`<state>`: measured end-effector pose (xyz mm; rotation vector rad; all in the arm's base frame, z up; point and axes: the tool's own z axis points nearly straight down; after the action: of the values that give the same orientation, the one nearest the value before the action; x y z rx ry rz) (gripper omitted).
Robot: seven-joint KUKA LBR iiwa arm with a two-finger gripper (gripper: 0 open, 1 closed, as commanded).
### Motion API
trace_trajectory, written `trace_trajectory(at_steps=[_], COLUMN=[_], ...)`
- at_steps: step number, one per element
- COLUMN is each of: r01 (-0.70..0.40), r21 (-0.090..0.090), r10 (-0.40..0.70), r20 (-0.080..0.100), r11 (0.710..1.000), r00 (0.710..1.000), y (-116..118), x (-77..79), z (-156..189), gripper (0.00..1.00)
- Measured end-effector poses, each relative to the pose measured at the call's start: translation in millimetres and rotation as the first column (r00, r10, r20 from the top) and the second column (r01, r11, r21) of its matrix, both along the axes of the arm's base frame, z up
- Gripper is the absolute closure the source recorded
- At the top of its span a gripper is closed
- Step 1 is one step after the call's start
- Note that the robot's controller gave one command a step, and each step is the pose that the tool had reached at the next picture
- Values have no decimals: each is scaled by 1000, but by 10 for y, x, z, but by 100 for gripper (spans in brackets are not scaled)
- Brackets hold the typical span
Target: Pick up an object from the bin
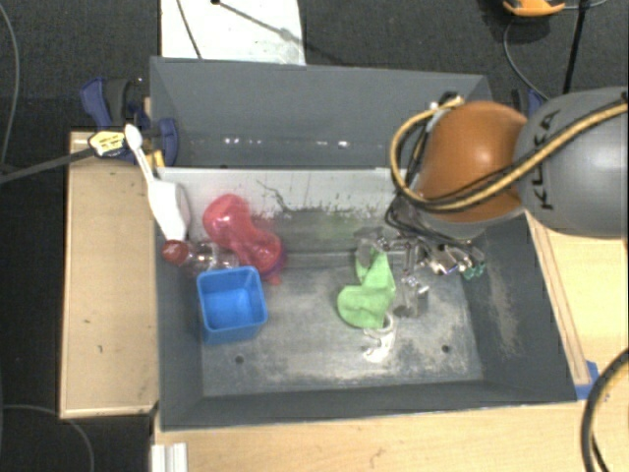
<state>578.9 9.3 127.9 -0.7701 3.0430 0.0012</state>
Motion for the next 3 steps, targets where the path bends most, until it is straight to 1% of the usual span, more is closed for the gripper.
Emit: trace_trajectory(at_steps=[1, 2, 3], r01=[-327, -424, -424], r21=[-2, -1, -1], r10=[327, 424, 424], r20=[-1, -1, -1], r11=[945, 906, 906], r00=[945, 906, 906], y=[-24, 33, 33], x=[76, 119, 119], z=[-391, -560, -560], gripper=[0, 100, 100])
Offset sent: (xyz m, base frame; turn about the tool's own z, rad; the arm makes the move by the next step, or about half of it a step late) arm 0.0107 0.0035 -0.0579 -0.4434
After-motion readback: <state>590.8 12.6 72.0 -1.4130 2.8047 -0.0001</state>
